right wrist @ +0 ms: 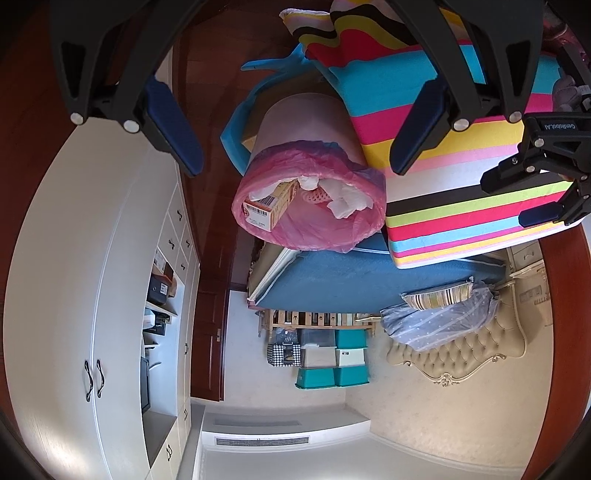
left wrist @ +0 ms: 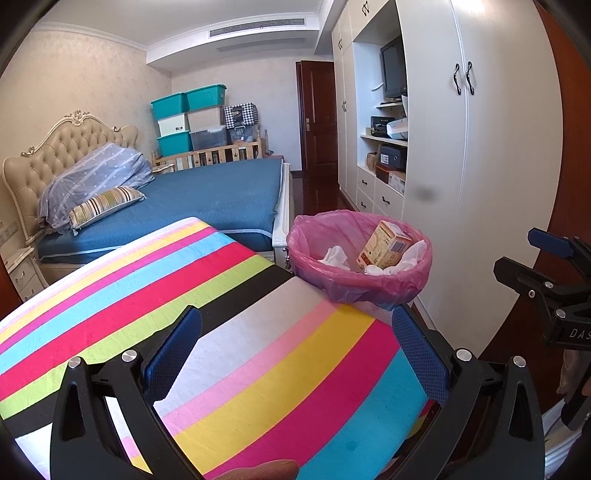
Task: Collect trash
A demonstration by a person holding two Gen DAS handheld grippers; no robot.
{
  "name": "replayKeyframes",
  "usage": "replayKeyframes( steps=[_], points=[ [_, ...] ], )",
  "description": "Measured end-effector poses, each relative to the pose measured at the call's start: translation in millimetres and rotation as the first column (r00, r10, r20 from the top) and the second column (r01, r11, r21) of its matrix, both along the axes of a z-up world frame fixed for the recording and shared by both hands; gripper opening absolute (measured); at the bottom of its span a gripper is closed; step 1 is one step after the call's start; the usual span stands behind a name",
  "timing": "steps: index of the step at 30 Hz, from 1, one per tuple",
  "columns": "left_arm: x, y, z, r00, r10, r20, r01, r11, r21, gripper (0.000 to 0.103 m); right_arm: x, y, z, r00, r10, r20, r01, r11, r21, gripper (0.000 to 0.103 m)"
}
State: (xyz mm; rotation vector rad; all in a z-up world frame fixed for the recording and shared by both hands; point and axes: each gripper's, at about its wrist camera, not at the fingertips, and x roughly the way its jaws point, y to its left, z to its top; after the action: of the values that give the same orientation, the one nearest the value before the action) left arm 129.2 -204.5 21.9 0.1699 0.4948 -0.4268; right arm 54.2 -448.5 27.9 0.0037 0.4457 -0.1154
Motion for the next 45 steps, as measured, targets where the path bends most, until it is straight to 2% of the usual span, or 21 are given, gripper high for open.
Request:
replayKeyframes(
  steps=[16, 45],
  points=[
    [4.5, 3.3, -4.3, 0.999, 0.007, -0.035, -0.008, 1.0, -0.01, 0.097, -0.3, 1.4, -0.9, 1.0, 0.007, -0.002, -0.007, 1.0, 0.002, 0.098],
    [6.2, 5.5, -10.0, 0.999, 0.006, -0.047, -0.006, 1.0, 0.0, 0.096, 2.3, 5.7, -6.5, 1.0, 0.011, -0.008, -0.011, 1.0, 0.008, 0.098]
  ],
)
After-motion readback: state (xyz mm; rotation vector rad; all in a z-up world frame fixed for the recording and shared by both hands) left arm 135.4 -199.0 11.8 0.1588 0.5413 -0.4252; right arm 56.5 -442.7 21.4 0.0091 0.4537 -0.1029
